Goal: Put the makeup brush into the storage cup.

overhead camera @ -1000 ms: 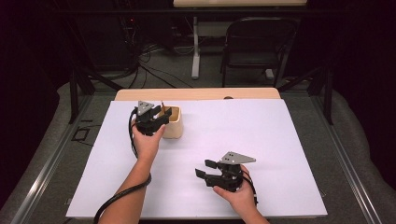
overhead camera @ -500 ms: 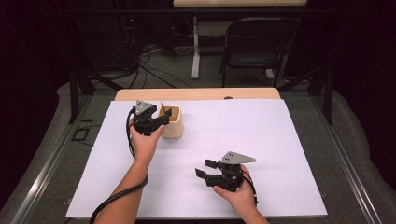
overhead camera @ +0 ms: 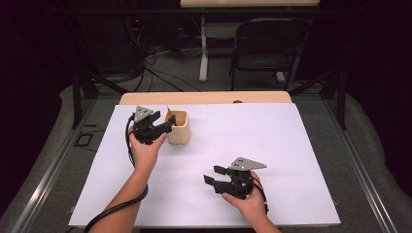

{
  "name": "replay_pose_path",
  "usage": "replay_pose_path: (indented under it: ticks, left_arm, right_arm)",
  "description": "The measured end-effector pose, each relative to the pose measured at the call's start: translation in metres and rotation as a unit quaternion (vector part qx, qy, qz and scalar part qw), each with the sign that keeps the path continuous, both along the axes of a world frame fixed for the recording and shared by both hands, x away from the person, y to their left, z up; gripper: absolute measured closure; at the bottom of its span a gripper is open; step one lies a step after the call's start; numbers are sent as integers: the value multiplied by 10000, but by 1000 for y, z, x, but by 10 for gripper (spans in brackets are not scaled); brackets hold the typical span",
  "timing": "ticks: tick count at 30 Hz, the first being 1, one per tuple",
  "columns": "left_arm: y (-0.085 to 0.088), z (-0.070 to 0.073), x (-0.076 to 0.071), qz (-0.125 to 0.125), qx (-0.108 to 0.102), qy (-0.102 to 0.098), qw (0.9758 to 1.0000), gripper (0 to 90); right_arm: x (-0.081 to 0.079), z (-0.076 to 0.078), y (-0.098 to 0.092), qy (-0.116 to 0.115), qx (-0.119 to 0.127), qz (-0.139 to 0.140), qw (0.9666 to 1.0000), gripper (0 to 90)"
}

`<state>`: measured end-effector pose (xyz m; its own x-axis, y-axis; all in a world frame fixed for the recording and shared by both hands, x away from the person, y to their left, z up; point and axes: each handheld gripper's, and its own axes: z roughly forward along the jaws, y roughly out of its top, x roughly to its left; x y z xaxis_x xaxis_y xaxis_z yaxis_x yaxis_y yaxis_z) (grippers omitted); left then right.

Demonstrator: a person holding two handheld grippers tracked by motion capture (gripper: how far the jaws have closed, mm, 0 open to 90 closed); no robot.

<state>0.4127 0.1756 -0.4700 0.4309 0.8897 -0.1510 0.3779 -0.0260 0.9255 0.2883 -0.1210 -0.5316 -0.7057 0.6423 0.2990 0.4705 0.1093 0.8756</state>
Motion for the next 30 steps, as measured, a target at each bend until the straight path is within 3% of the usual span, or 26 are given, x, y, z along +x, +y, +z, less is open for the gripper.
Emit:
replay_pose_path:
  ticks: [12, 30]
  left_arm:
    - [12, -7, -27, -440, -161, 15, 9989, 348]
    - [11, -15, -54, -626, -182, 191, 9977, 354]
  right_arm:
    - [1, 0, 2, -39, -27, 26, 10000, 434]
    - [0, 0, 1, -36, -43, 5, 10000, 434]
